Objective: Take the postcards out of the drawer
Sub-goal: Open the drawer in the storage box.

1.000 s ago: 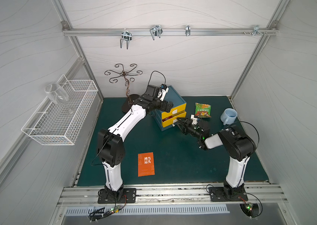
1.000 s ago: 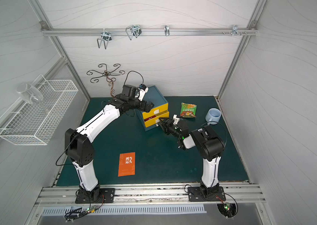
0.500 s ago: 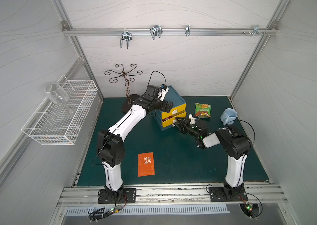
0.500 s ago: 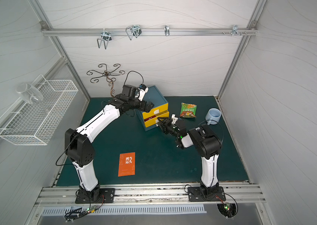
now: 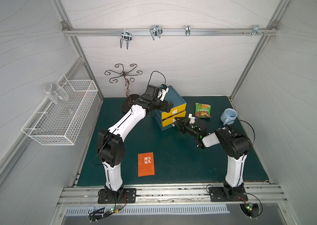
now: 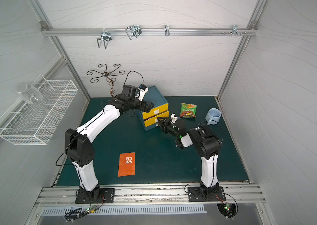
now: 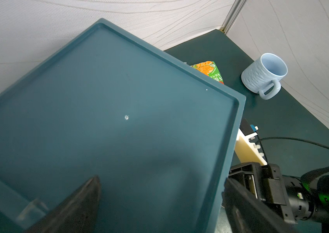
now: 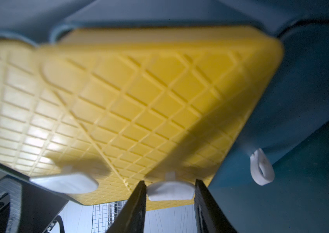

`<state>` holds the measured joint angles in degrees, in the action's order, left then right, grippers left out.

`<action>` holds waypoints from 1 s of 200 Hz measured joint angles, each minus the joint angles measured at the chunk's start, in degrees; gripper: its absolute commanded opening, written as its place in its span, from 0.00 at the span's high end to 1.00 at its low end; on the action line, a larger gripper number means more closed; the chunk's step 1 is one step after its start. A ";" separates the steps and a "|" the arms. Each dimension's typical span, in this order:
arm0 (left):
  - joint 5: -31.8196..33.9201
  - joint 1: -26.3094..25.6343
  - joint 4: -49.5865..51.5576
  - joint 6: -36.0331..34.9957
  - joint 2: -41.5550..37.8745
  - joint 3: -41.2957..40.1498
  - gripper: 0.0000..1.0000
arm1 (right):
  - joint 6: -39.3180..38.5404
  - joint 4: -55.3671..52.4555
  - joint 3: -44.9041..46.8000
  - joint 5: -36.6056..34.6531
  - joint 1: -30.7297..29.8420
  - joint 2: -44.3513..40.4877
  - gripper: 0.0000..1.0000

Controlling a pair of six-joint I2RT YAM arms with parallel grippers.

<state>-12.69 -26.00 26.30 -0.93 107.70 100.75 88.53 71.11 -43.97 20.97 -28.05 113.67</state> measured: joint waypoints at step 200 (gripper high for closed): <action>-0.07 0.00 0.20 -0.39 0.00 -0.07 0.01 | 0.00 3.87 21.94 0.81 0.13 -14.21 0.60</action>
<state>-12.75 -26.00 26.50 -1.32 107.70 100.68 88.53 74.98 -22.02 21.78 -27.92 99.46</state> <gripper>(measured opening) 0.987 0.403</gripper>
